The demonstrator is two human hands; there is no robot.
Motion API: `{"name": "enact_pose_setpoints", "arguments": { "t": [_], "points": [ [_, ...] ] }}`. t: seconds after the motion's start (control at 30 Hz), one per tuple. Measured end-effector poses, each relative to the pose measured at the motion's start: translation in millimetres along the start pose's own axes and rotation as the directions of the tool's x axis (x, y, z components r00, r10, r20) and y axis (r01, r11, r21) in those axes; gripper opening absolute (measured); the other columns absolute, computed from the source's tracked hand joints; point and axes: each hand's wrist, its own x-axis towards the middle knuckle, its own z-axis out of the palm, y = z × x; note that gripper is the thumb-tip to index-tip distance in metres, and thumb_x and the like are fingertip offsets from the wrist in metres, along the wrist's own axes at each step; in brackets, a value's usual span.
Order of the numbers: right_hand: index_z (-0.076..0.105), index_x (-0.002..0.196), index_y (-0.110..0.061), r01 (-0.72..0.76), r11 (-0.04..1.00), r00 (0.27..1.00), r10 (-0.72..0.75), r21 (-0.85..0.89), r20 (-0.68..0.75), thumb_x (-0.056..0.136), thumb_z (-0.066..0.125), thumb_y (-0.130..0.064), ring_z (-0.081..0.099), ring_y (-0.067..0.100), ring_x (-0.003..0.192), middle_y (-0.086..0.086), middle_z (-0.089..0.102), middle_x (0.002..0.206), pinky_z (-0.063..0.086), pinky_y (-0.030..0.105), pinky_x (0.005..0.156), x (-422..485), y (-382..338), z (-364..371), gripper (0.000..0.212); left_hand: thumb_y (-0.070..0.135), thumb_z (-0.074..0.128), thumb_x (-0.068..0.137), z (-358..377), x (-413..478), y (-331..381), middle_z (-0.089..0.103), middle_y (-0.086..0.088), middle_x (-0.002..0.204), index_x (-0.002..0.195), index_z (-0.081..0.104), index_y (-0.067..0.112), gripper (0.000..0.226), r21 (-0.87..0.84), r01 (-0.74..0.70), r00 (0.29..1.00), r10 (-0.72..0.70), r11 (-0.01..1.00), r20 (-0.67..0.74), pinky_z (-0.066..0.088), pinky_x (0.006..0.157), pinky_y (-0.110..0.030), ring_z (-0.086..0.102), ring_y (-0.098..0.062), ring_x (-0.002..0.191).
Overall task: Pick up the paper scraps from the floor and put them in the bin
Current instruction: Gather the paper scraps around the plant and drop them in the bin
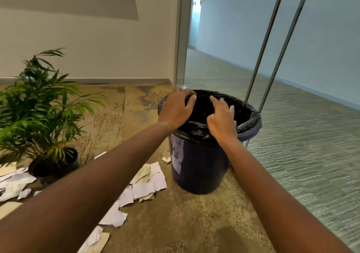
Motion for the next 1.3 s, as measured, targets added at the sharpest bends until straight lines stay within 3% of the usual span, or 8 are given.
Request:
{"name": "enact_pose_setpoints", "arguments": {
  "t": [0.23, 0.37, 0.57, 0.73, 0.87, 1.0, 1.17, 1.3],
  "points": [
    [0.050, 0.130, -0.013, 0.283, 0.957, 0.943, -0.265, 0.065, -0.200, 0.084, 0.039, 0.010, 0.023, 0.023, 0.141, 0.012, 0.033, 0.146, 0.017, 0.021, 0.115, -26.9, -10.7, -2.4, 0.052, 0.023, 0.047, 0.096, -45.4, -70.7, -54.3, 0.044, -0.008, 0.135, 0.136, 0.042, 0.019, 0.041, 0.262, -0.081, 0.997, 0.076, 0.962, 0.028, 0.033, 0.106, -0.044, 0.041, -0.022, 0.127],
    [0.057, 0.120, -0.003, 0.546, 0.838, 0.828, -0.544, -0.029, -0.132, 0.081, 0.045, 0.012, 0.028, 0.032, 0.140, 0.019, 0.043, 0.139, 0.028, 0.043, 0.116, -59.4, -26.3, 15.5, 0.044, 0.036, 0.043, 0.096, -59.7, -126.9, -99.8, 0.030, -0.009, 0.149, 0.145, 0.027, 0.022, 0.054, 0.493, -0.071, 0.968, -0.060, 0.867, 0.244, 0.031, 0.109, -0.040, 0.034, -0.025, 0.134],
    [0.064, 0.108, -0.001, 0.771, 0.633, 0.629, -0.736, -0.075, 0.250, 0.073, 0.055, 0.013, 0.048, 0.040, 0.124, 0.025, 0.055, 0.126, 0.044, 0.052, 0.102, -115.5, -31.8, 76.7, 0.039, 0.054, 0.034, 0.094, -82.8, -205.7, -164.9, -0.001, -0.013, 0.160, 0.151, -0.001, 0.025, 0.072, 0.744, -0.341, 0.722, -0.347, 0.575, 0.599, 0.009, 0.119, -0.049, 0.005, -0.029, 0.148],
    [0.037, 0.138, -0.021, 0.811, 0.586, 0.416, -0.582, 0.004, 0.699, 0.091, 0.050, -0.027, 0.021, 0.026, 0.141, 0.010, 0.021, 0.153, 0.030, 0.040, 0.111, -169.6, -19.7, 138.9, 0.049, 0.060, 0.040, 0.089, -113.3, -250.8, -198.6, -0.011, -0.009, 0.160, 0.150, -0.007, 0.031, 0.082, 0.762, -0.356, 0.561, -0.529, 0.541, 0.637, 0.001, 0.115, -0.060, -0.007, -0.031, 0.148],
    [0.021, 0.145, -0.034, 0.848, 0.527, 0.222, -0.447, 0.055, 0.867, 0.086, 0.056, -0.042, -0.001, 0.030, 0.146, 0.006, 0.001, 0.159, 0.017, 0.055, 0.114, -211.5, -14.5, 175.8, 0.069, 0.070, 0.044, 0.081, -131.8, -280.3, -216.3, -0.020, -0.009, 0.158, 0.148, -0.012, 0.035, 0.094, 0.828, -0.150, 0.495, -0.684, 0.540, 0.536, -0.003, 0.112, -0.066, -0.014, -0.034, 0.146],
    [0.016, 0.146, -0.036, 0.922, 0.362, 0.017, -0.393, 0.138, 0.919, 0.086, 0.054, -0.048, -0.010, 0.035, 0.145, 0.010, -0.008, 0.159, 0.013, 0.062, 0.113, -242.9, -20.7, 200.9, 0.072, 0.075, 0.042, 0.078, -140.4, -315.2, -227.4, -0.028, -0.009, 0.156, 0.147, -0.017, 0.032, 0.100, 0.853, 0.351, 0.447, -0.869, 0.387, 0.211, 0.000, 0.110, -0.069, -0.019, -0.037, 0.144],
    [0.018, 0.146, -0.036, 0.940, 0.205, -0.178, -0.391, 0.274, 0.903, 0.090, 0.050, -0.046, -0.007, 0.036, 0.145, 0.012, -0.002, 0.158, 0.005, 0.071, 0.107, -265.1, -28.8, 223.5, 0.065, 0.075, 0.050, 0.074, -145.9, -350.5, -233.6, -0.022, -0.018, 0.156, 0.149, -0.017, 0.023, 0.113, 0.662, 0.736, 0.148, -0.988, 0.143, 0.049, -0.002, 0.116, -0.062, -0.019, -0.046, 0.142],
    [0.013, 0.146, -0.039, 0.949, 0.064, -0.265, -0.374, 0.310, 0.889, 0.092, 0.038, -0.054, -0.007, 0.039, 0.144, 0.015, -0.004, 0.158, 0.001, 0.073, 0.105, -266.8, -26.2, 237.6, 0.062, 0.064, 0.066, 0.071, -138.4, -368.8, -226.0, 0.002, -0.018, 0.159, 0.148, -0.015, 0.006, 0.126, 0.272, 0.961, -0.071, -0.993, -0.041, 0.099, 0.023, 0.118, -0.043, 0.014, -0.035, 0.145]
  ]
}}
